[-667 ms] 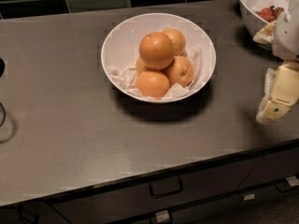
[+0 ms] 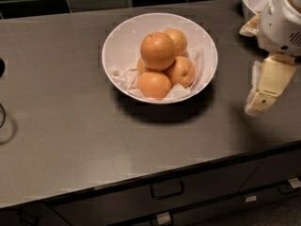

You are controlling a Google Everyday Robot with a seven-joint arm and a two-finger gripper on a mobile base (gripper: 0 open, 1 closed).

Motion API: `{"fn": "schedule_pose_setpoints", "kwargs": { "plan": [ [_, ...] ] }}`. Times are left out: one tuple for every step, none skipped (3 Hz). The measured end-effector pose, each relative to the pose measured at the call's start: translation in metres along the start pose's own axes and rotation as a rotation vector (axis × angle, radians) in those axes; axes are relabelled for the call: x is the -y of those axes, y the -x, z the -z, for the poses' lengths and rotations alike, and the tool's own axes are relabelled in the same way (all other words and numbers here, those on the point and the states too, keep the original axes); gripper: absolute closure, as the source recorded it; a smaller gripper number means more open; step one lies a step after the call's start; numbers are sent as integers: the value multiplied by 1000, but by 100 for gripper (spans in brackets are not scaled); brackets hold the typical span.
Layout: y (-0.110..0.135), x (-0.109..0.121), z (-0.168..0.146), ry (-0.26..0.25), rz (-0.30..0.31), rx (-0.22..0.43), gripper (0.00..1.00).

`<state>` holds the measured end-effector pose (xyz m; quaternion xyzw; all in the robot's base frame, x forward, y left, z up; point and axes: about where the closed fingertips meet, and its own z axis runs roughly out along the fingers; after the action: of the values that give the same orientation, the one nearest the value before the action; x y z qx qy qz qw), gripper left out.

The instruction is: Pick orange from white bowl

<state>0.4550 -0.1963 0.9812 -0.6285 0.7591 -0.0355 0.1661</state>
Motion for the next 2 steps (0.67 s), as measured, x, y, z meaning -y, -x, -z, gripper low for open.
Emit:
{"fn": "schedule_pose_setpoints", "kwargs": {
  "plan": [
    [25, 15, -5, 4, 73, 19, 0],
    [43, 27, -8, 7, 122, 33, 0]
  ]
}}
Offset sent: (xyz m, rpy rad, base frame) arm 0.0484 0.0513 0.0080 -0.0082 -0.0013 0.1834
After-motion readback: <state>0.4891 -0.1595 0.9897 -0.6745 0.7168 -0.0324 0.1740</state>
